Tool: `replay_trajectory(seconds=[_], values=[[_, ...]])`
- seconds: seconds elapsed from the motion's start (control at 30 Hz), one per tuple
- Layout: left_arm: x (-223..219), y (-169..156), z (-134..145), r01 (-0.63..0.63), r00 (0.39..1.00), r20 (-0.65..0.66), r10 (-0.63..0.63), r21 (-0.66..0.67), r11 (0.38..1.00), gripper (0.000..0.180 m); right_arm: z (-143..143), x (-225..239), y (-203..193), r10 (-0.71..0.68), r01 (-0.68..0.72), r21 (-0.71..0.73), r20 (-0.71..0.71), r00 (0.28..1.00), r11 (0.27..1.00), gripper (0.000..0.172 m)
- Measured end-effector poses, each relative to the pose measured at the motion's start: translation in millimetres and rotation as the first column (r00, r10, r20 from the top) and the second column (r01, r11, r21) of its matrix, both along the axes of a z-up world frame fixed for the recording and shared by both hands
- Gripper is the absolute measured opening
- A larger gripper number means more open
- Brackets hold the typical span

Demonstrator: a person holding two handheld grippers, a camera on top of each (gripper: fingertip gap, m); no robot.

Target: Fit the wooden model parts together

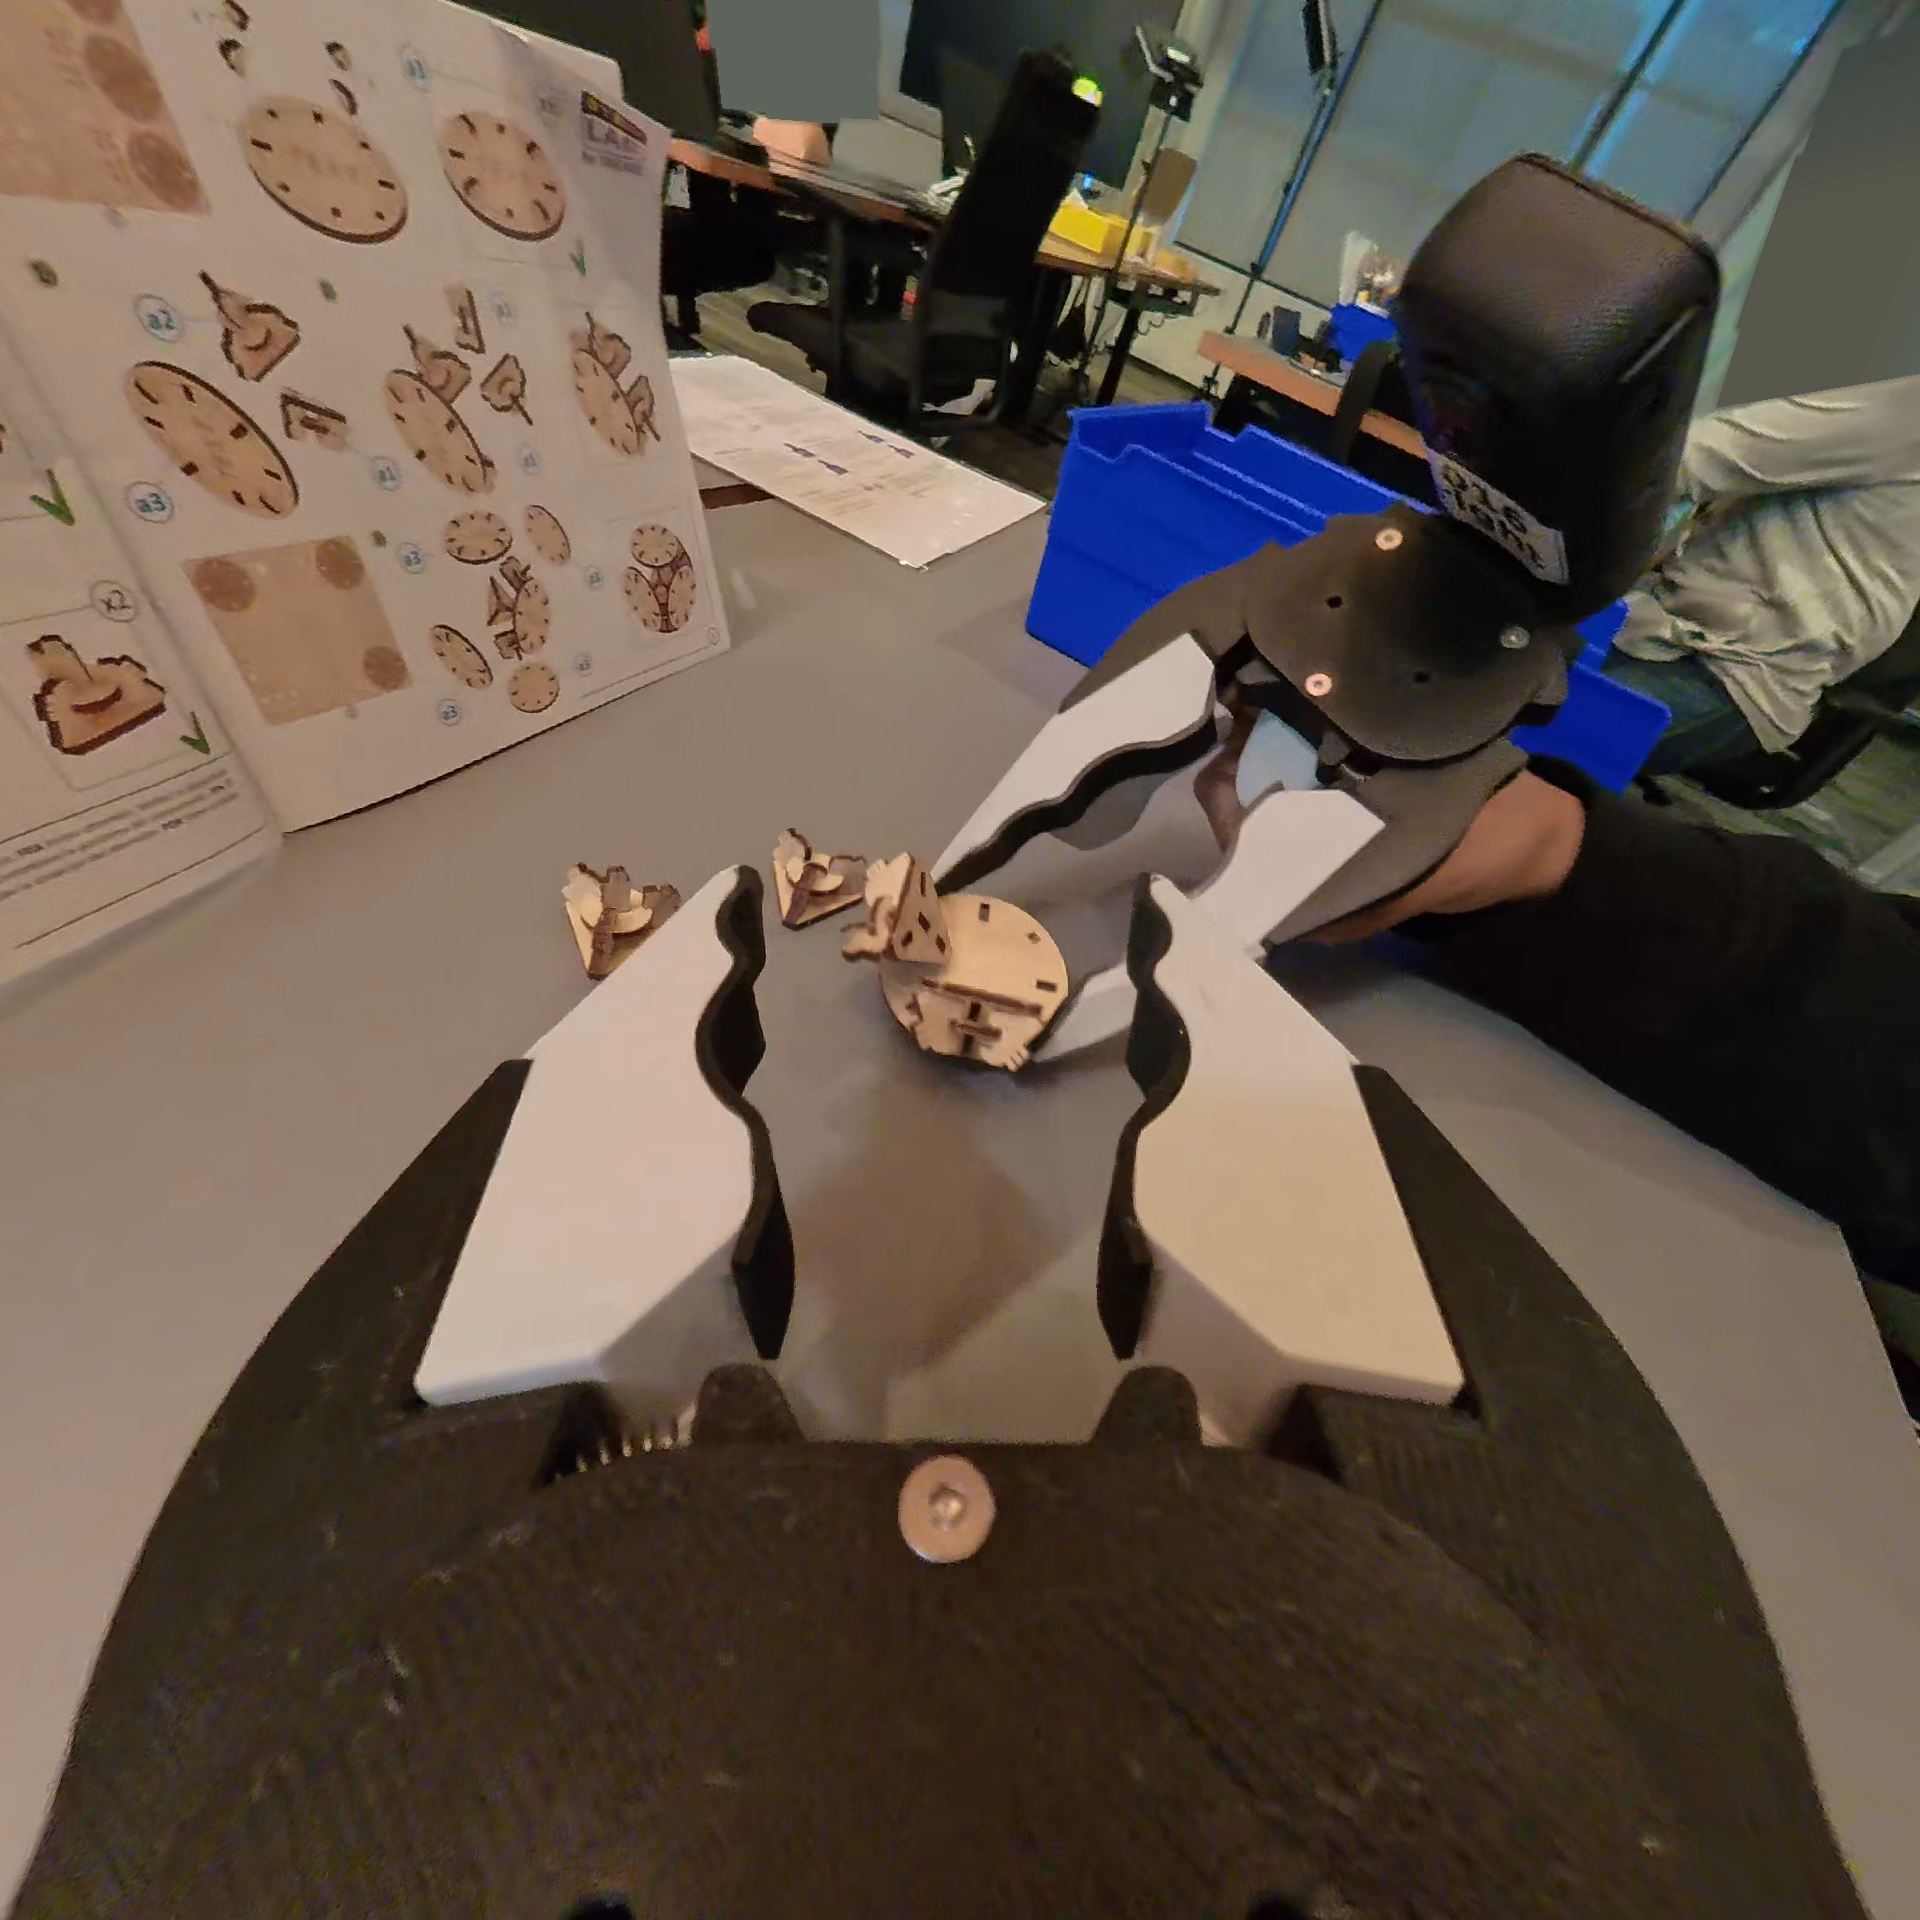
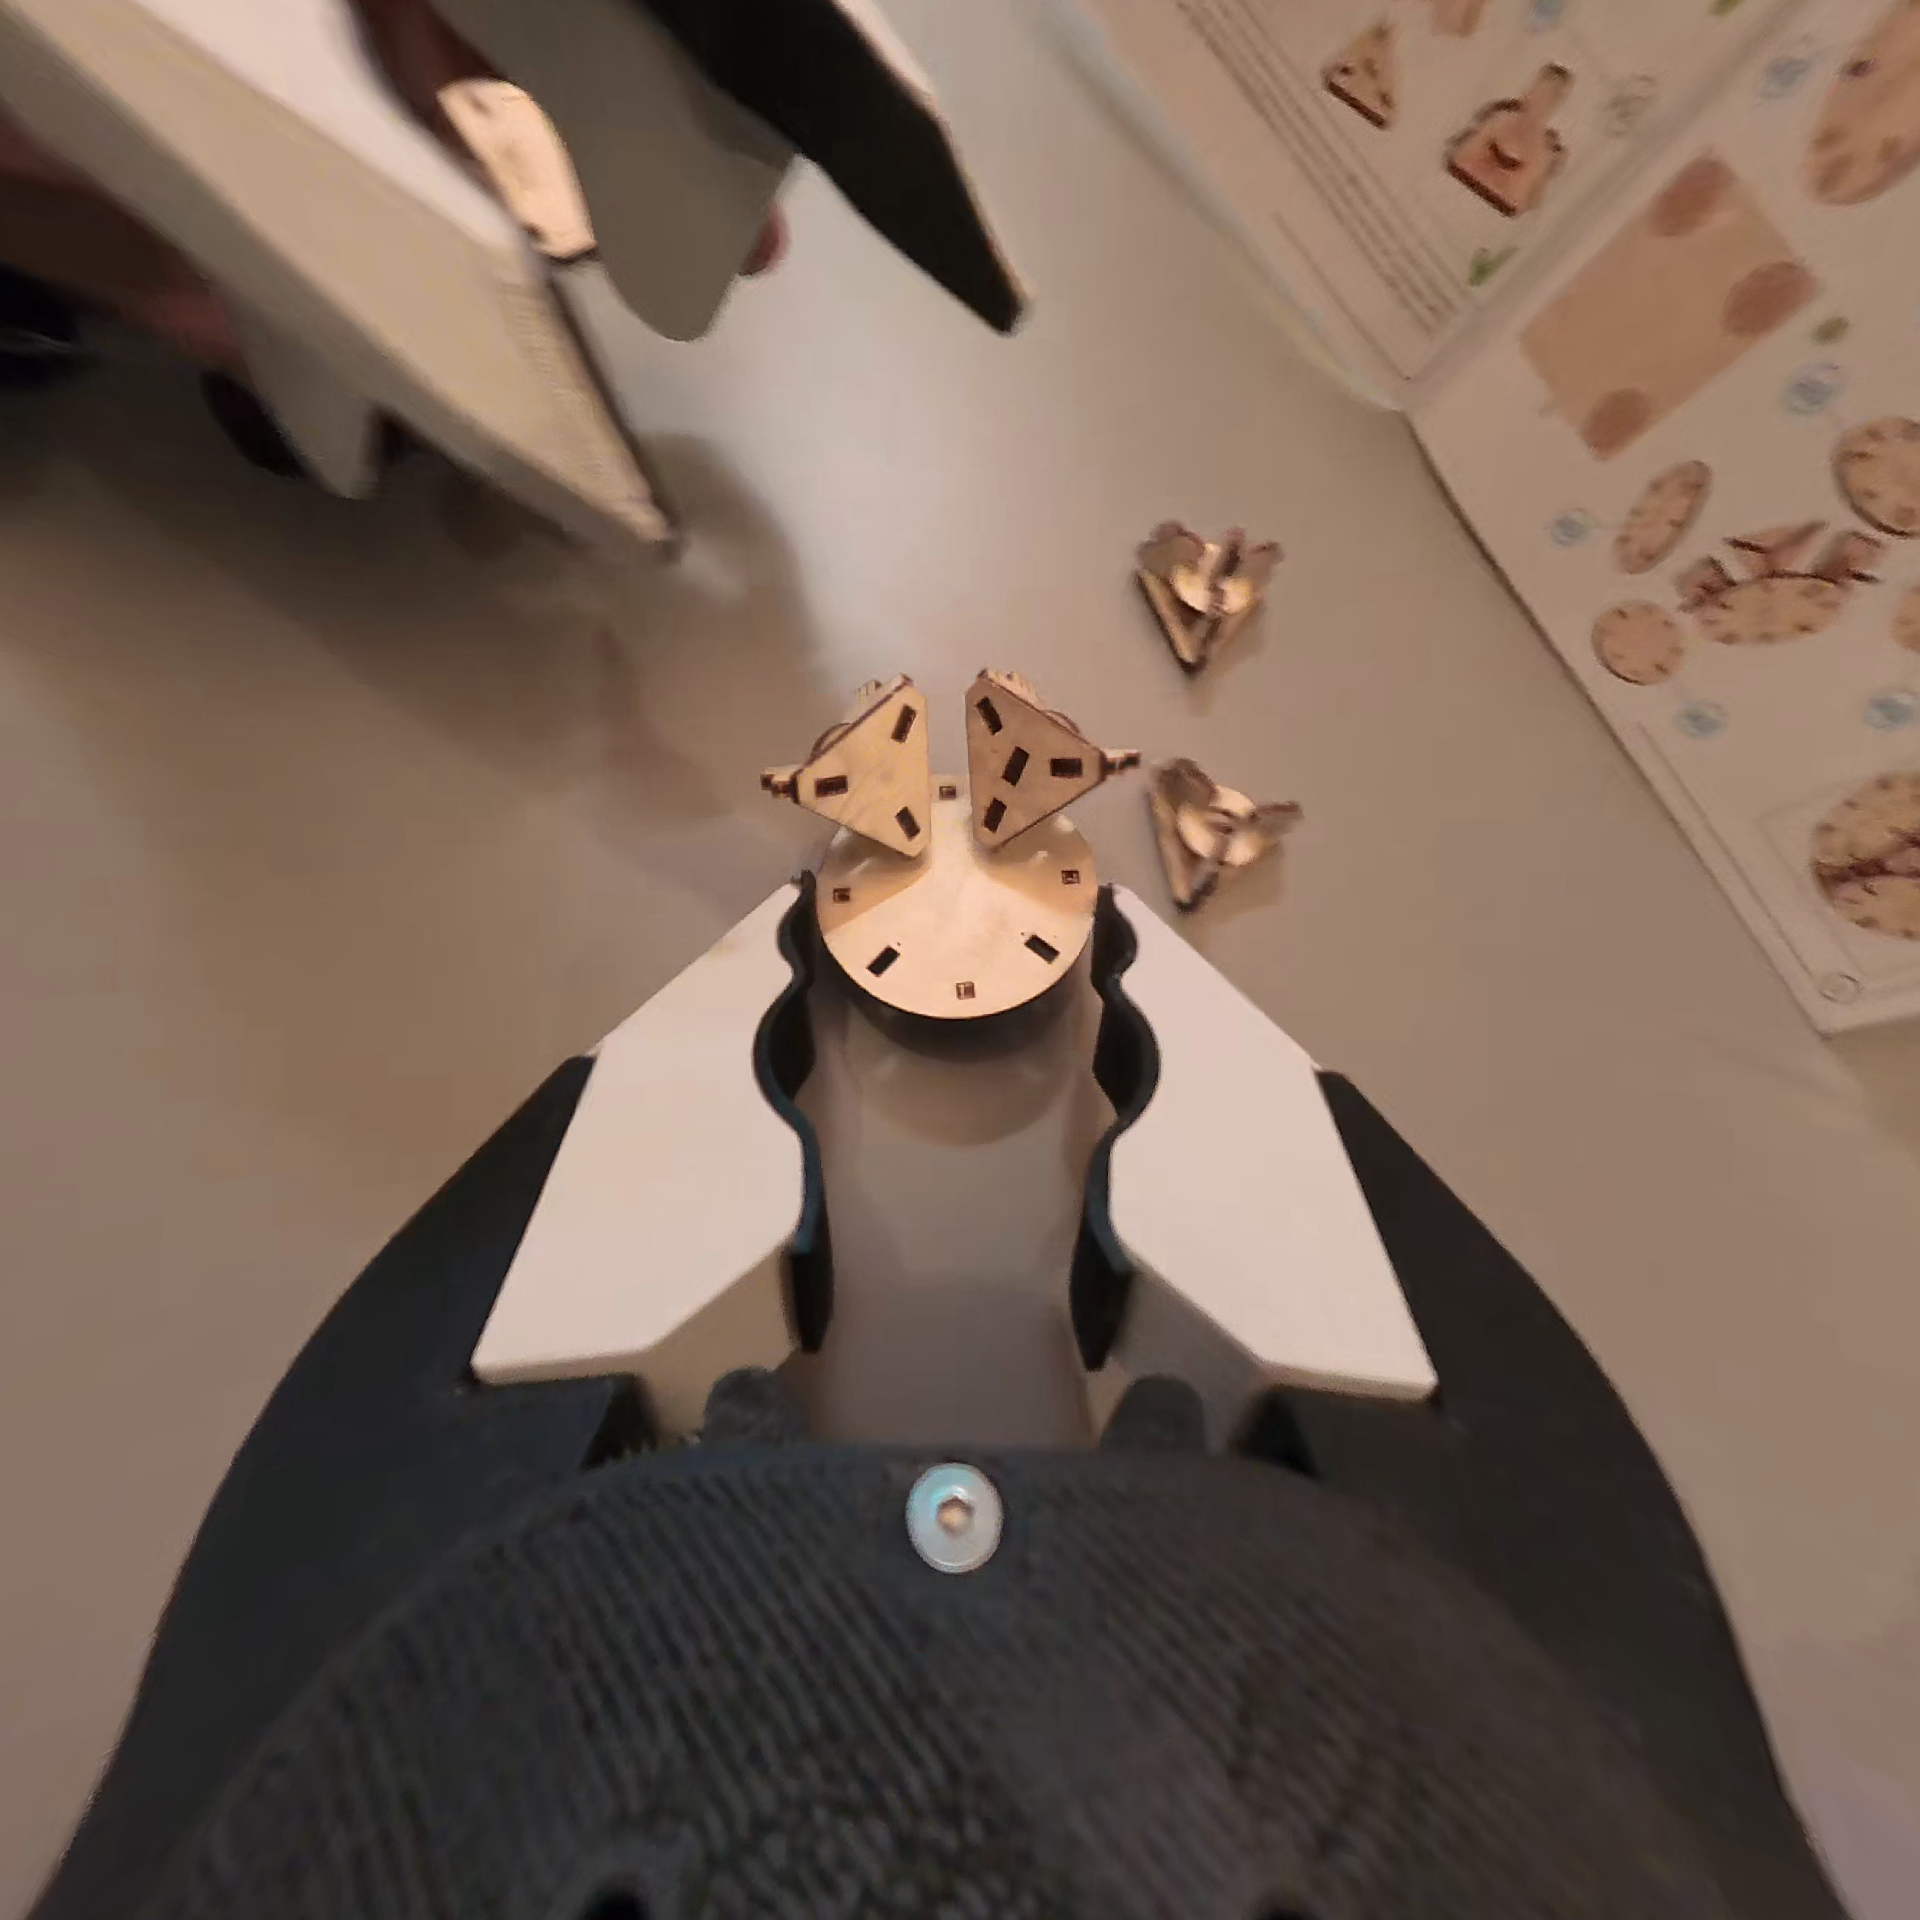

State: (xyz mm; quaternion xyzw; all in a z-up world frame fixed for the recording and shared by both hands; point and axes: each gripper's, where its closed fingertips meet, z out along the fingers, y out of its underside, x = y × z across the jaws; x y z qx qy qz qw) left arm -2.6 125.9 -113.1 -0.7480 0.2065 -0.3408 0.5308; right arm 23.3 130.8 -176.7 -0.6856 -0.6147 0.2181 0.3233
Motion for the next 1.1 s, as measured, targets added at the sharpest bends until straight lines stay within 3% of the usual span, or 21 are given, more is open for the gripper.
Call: replay_trajectory(seconds=[0.3, 0.57, 1.0, 1.1], values=[[-11.4, 7.1, 0.4, -0.037, 0.997, 0.063, 0.039, -0.037, 0.999, 0.067, -1.0, -14.4, -29.7, 0.095, -0.105, -0.131, -0.076, 0.993, 0.986, 0.052], [-8.8, 5.9, 0.0, -0.034, 0.999, 0.036, 0.034, -0.023, 0.999, 0.066, -10.0, -13.4, -17.4, -0.013, 0.005, -0.142, -0.052, 0.999, 0.99, 0.052], [-6.4, 5.1, -1.2, -0.029, 0.999, 0.012, 0.03, -0.017, 0.999, 0.067, 1.8, -11.7, -21.6, 0.035, -0.084, -0.27, -0.18, 0.983, 0.959, 0.061], [-5.0, 4.3, -1.8, -0.02, 1.0, 0.016, 0.021, -0.026, 0.999, 0.067, 0.3, -12.7, -25.0, 0.068, -0.108, -0.238, -0.168, 0.983, 0.965, 0.062]])
